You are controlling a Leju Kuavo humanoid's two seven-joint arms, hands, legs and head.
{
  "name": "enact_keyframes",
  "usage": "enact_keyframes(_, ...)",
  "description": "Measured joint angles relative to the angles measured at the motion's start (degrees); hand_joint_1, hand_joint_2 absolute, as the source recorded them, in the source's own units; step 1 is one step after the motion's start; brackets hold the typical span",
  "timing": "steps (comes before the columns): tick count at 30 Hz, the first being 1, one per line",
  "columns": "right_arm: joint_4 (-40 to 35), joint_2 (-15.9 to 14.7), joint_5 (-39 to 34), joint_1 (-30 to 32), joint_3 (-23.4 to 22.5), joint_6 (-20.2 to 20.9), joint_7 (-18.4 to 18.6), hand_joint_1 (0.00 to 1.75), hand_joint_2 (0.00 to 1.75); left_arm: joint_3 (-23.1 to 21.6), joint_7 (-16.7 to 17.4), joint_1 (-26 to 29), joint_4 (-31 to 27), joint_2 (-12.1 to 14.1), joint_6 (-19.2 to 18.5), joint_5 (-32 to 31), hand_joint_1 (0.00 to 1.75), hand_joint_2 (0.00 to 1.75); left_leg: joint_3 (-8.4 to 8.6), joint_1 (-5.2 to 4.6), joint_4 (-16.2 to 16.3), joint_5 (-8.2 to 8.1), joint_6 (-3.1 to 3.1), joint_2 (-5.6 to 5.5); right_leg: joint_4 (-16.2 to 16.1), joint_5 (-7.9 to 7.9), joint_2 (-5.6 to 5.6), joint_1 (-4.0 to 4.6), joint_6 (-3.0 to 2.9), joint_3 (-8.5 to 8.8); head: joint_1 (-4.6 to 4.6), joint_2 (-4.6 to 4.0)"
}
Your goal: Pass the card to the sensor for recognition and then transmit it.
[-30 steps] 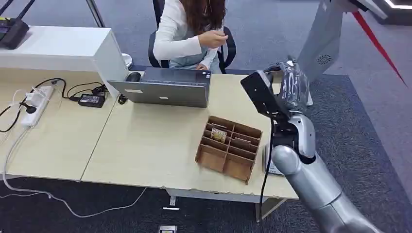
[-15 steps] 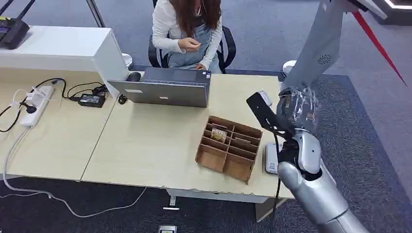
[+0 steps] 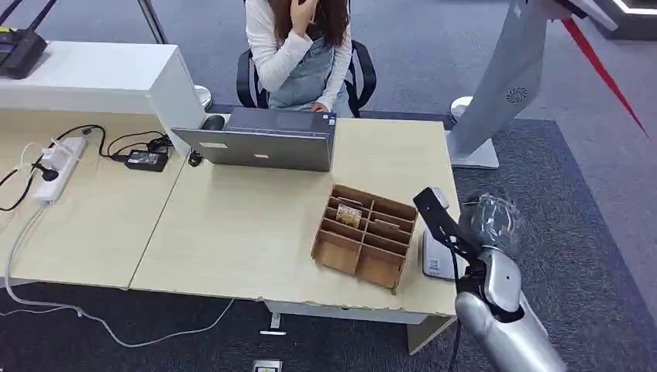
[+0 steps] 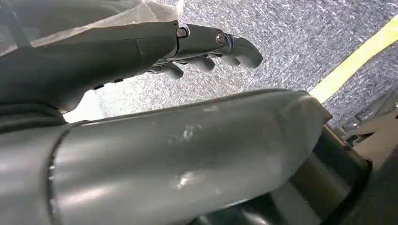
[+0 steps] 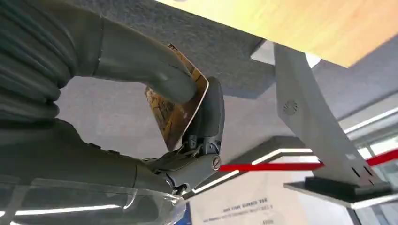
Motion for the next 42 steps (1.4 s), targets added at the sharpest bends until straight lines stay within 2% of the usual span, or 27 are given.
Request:
enact_keyframes(2,0.43,-0.28,-1.81,0.85,-0.37,-0.85,-2.48,1.75,1.75,0.07,0.11,-0.02,0.00,0.00,0.04,0.02,0.00,0.00,0.04,0.00,0.01,0.00,0.00,0.00,0.00,0.00,0.00,0.00,0.00,-0.03,0.02,0.00)
enact_keyframes(5,2.41,-2.34,-5.90,2.89,-1.40,-4.70,-10.30,1.75,1.75,0.07,0.68,0.14,0.00,-0.28,0.50,0.02,0.00,0.00,-0.08,-0.02,0.00,0.00,0.00,-0.04,-0.01,-0.02,-0.08,-0.02,0.02,-0.01,0.02,0.00)
enact_keyframes(7,3.78,-2.97,-6.62,3.45,-1.86,-5.73,-11.93,1.75,1.75,0.07,0.87,0.12,0.00,-0.37,0.52,0.09,0.00,0.00,-0.08,-0.04,0.00,-0.01,0.01,0.02,-0.01,0.00,-0.01,-0.03,0.01,-0.03,0.00,0.00)
enact_keyframes(34,12.48,-2.27,-9.42,4.43,-2.03,-7.58,-13.68,1.75,1.75,0.09,0.90,0.01,0.00,-0.85,0.55,0.11,0.00,0.00,-0.07,-0.03,0.00,-0.01,0.01,-0.01,-0.01,-0.01,0.00,-0.03,0.01,-0.03,0.00,0.00)
enact_keyframes(42,13.62,-1.86,-13.58,4.37,-1.84,-8.52,-15.80,1.75,1.75,0.09,0.94,0.00,0.00,-0.85,0.61,-0.20,0.00,0.00,-0.09,-0.03,0.00,-0.01,0.01,0.00,-0.01,-0.01,0.00,-0.03,0.01,-0.02,0.00,0.00)
